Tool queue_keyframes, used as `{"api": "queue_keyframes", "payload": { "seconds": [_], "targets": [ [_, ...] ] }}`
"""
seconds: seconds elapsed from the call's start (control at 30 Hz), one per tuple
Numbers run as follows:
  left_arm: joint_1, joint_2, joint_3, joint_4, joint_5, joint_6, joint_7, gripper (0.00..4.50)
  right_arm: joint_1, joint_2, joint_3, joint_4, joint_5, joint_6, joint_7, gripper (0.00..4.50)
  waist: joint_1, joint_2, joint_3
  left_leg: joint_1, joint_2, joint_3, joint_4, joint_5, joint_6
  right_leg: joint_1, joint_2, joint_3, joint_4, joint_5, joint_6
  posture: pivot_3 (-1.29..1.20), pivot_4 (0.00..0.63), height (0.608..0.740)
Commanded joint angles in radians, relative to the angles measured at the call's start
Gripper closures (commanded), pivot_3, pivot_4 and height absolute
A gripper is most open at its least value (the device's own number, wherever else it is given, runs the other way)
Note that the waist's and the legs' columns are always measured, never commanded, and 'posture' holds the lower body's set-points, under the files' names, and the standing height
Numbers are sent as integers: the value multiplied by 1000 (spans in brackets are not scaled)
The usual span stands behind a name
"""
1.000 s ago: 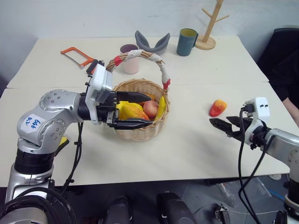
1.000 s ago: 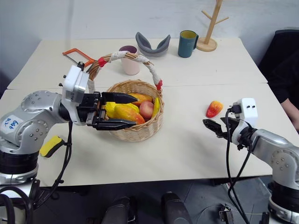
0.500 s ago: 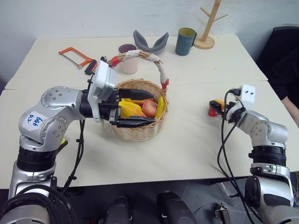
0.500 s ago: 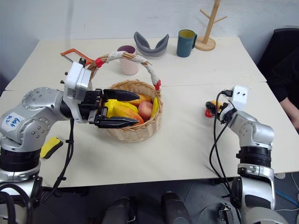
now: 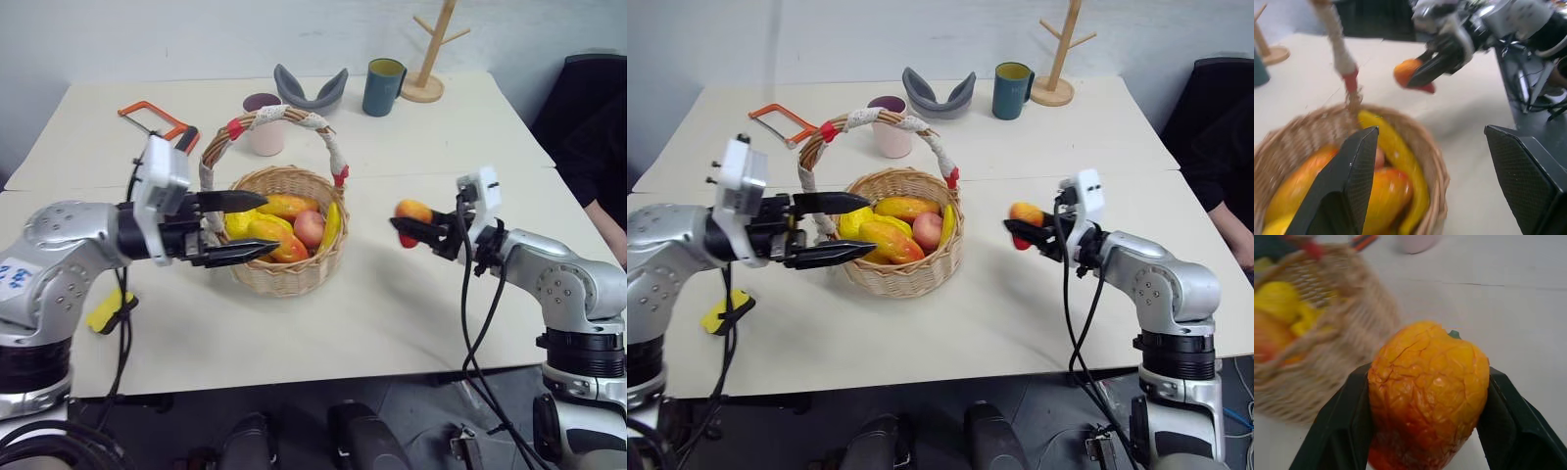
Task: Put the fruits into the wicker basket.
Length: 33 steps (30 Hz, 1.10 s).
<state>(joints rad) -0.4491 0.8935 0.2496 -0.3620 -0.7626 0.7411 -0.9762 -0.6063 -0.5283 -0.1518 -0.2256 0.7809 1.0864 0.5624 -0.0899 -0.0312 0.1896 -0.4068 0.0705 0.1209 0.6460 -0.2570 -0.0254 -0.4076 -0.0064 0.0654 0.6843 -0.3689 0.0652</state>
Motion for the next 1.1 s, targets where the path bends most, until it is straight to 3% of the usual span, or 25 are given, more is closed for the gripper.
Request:
{"api": "queue_keyframes", "payload": {
  "seconds": [0.03,0.2,0.33,0.43,0.67,0.77,0.87,1.1],
  "targets": [
    [36,48,85,-31,-8,-8,-4,880,-114,101,71,-75,79,62,-30,2150,-1,0,0,0,0,0,0,0,0,0,0,0,0,0,0,0,150,740],
    [44,57,99,-58,-28,4,24,880,-256,249,204,32,-23,13,-82,2150,9,-1,0,-1,-2,-3,0,0,0,0,-2,-3,1,0,-1,0,150,740],
    [46,54,102,-95,-50,18,53,880,-306,265,265,150,-168,-90,-119,835,11,-2,-1,-2,-4,-2,2,-2,3,-1,-5,-3,1,0,-1,0,150,740],
    [53,57,114,-112,-69,29,67,880,-296,243,233,98,-141,-72,-79,34,9,-2,-1,-4,-5,-2,2,-2,4,-2,-6,-3,1,0,-1,0,150,740],
    [54,61,111,-110,-77,25,74,880,-154,68,92,-155,40,43,45,34,7,-2,-1,-4,-3,-3,0,-3,3,-2,-4,-3,-1,0,-1,0,150,740],
    [32,55,88,-94,-66,14,72,880,-106,23,73,-154,-41,-20,-19,34,7,-2,-1,-4,-3,-3,1,-3,3,-1,-4,-3,-2,0,-1,0,150,740],
    [-2,48,54,-74,-52,-3,61,880,-118,81,92,-91,-152,-117,-133,34,1,-2,-1,-2,-3,-2,1,-3,3,0,-3,-3,-2,0,-1,0,150,740],
    [-47,32,18,-46,-46,-28,48,880,-194,244,178,119,-320,-295,-221,34,1,-2,-1,-1,-2,-1,0,0,-1,-2,-1,-2,3,-1,-2,0,150,740]
  ]
}}
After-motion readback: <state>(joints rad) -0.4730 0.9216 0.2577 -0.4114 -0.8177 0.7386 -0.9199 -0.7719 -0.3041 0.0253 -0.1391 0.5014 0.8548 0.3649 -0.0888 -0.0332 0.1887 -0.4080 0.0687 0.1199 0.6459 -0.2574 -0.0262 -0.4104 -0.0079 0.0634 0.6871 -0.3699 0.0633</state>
